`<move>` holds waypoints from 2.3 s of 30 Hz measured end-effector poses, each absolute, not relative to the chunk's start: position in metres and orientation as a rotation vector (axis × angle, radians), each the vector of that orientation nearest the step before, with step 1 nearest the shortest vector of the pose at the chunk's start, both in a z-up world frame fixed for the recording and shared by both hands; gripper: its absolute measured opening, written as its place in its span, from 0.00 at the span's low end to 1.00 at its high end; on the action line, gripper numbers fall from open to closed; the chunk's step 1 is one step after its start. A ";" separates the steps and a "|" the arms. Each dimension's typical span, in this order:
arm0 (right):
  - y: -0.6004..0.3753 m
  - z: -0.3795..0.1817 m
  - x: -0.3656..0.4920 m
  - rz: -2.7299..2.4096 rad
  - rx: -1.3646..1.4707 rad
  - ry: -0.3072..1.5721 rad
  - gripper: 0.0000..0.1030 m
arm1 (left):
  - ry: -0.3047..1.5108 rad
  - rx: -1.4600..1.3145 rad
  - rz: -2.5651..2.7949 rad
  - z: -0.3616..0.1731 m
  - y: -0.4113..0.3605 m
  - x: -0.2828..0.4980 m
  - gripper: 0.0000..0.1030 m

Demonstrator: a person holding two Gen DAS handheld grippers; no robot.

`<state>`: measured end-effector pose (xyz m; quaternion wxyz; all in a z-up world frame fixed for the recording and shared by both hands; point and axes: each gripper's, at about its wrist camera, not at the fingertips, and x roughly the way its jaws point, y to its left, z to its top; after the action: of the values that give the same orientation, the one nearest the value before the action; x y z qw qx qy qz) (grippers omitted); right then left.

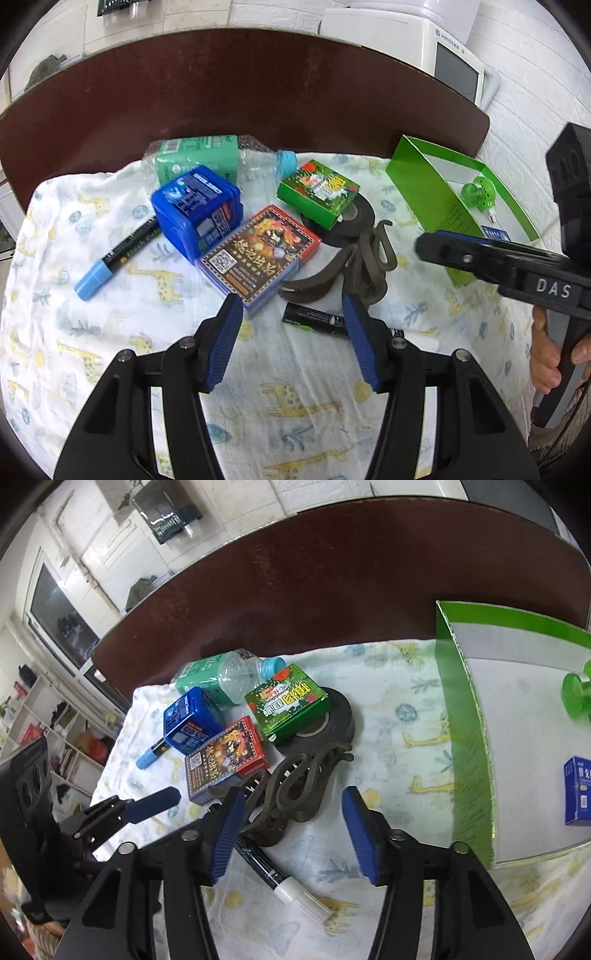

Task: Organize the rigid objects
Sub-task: 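Move the left tool back to the brown hair claw clip, then carry the brown claw clip into the green-rimmed box and open the right gripper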

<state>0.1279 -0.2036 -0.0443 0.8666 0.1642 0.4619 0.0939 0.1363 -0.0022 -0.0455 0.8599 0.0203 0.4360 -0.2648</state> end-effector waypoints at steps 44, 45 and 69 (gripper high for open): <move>-0.212 0.017 0.100 0.221 0.349 0.817 0.49 | 0.807 0.054 -0.723 -0.015 -0.021 0.123 0.38; -0.215 0.020 0.097 0.217 0.349 0.805 0.49 | 0.797 0.060 -0.724 -0.012 -0.024 0.121 0.38; -0.373 0.031 0.054 -0.018 0.493 0.643 0.49 | 0.692 0.273 -0.884 0.040 -0.182 0.104 0.37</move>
<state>0.0537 -0.3733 0.0312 0.9190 0.2400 0.3127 -0.0088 0.1036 -0.1816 0.0398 0.8376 0.1293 0.3271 -0.4180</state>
